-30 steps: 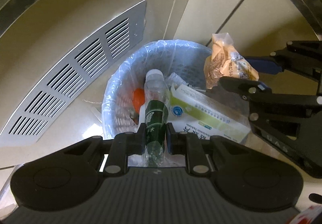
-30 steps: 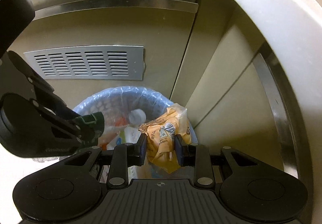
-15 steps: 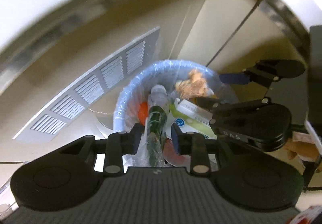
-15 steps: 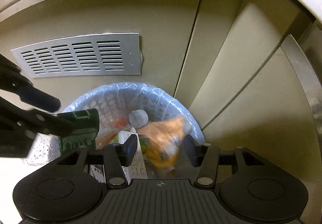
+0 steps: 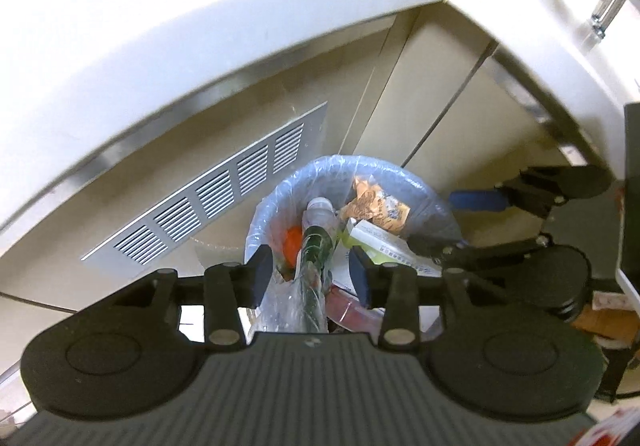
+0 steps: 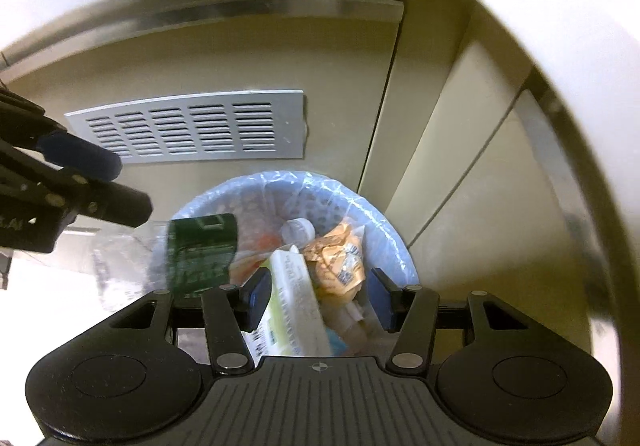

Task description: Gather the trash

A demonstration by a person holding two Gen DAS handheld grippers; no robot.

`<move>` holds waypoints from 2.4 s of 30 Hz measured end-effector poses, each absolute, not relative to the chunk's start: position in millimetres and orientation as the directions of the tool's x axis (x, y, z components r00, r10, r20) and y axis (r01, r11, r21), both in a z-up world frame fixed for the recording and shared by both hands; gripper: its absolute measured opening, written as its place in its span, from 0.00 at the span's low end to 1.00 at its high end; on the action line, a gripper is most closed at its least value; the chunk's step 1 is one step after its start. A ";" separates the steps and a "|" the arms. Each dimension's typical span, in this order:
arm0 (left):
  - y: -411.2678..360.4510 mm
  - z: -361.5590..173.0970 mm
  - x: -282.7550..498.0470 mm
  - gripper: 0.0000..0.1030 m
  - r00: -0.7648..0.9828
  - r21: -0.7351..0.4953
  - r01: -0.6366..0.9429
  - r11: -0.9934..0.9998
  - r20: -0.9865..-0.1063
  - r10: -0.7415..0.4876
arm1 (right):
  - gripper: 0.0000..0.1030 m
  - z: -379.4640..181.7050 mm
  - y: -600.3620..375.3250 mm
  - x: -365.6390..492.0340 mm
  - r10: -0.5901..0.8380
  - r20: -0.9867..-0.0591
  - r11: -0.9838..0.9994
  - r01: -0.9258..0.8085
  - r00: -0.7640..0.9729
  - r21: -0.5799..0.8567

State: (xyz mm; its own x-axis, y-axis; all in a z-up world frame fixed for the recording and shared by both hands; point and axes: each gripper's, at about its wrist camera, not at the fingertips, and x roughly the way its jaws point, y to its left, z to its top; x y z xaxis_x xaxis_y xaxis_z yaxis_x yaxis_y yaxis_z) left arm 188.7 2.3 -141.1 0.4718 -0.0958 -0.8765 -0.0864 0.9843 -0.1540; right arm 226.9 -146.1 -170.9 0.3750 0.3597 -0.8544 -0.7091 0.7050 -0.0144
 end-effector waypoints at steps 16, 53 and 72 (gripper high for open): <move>1.1 -94.9 106.1 0.96 0.657 -0.189 -0.099 0.977 -0.750 -0.078 | 0.75 -113.7 -205.4 135.5 0.393 -0.810 0.862 -0.482 0.435 0.159; 7.7 -41.2 -14.9 0.99 0.685 -0.159 -0.024 0.987 -0.722 -0.100 | 0.84 -52.7 -192.0 -20.2 0.192 -0.717 0.980 -0.164 0.670 0.110; -7.1 -20.3 -9.1 0.99 0.728 -0.138 -0.011 0.990 -0.680 -0.087 | 0.84 -31.1 -205.0 -16.0 0.193 -0.687 0.980 -0.174 0.701 0.098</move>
